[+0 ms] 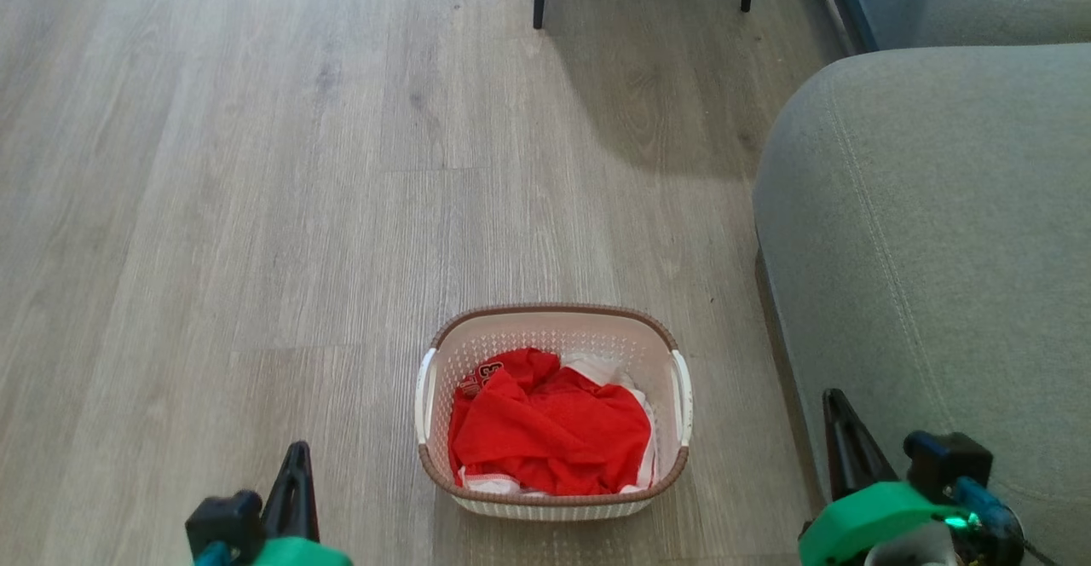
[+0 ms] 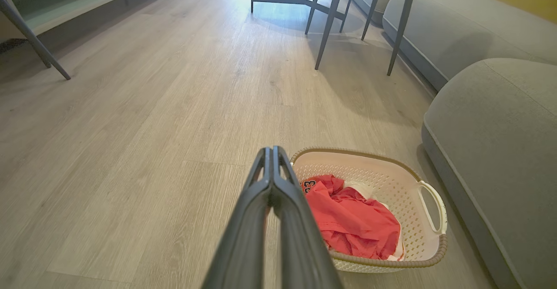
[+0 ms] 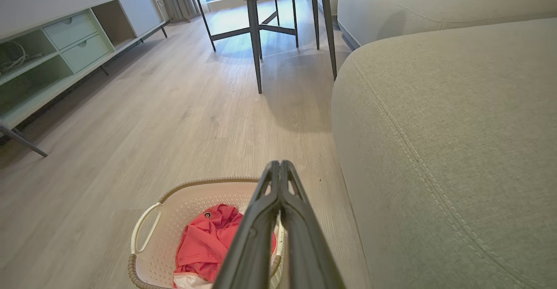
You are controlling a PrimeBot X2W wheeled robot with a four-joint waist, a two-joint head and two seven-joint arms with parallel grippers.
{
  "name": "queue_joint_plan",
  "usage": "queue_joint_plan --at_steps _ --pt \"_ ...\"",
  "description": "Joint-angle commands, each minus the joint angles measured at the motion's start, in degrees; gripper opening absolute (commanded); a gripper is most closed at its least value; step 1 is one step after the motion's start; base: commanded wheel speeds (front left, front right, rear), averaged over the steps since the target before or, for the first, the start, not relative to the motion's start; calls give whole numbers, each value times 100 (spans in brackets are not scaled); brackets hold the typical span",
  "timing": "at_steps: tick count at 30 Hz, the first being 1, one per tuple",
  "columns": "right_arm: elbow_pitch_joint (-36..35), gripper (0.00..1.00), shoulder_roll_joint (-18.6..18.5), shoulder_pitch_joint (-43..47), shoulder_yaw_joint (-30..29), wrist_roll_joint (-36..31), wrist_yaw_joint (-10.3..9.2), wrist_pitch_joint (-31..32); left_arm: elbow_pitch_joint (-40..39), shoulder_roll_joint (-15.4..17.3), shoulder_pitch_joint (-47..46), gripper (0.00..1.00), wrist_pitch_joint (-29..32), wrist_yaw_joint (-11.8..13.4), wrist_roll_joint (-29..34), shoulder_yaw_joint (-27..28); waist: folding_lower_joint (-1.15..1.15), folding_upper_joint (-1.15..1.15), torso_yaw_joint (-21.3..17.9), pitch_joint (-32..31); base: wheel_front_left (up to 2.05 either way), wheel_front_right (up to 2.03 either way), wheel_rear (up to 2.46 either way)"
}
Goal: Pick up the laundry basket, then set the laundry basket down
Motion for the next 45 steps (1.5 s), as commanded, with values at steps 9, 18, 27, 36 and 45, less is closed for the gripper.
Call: queue_joint_plan --at_steps 9,18,27,36,45 --pt "-163 0 -67 -248 -70 733 -1 143 -148 29 -303 0 157 -122 -747 110 0 0 -17 4 0 0 0" --pt "-152 0 -97 -309 -124 1330 -2 265 -125 43 -408 0 292 -202 -1361 186 0 0 -32 7 0 0 0" --pt "-143 0 -118 -363 -179 1853 -2 378 -119 53 -499 0 413 -273 -1901 257 0 0 -46 11 0 0 0" --pt "-132 0 -139 -423 -246 2439 -3 510 -113 61 -598 0 554 -352 -2507 342 0 0 -61 14 0 0 0" --pt "-120 0 -156 -491 -328 3084 -4 662 -103 66 -709 0 714 -440 -3178 441 0 0 -78 18 0 0 0"
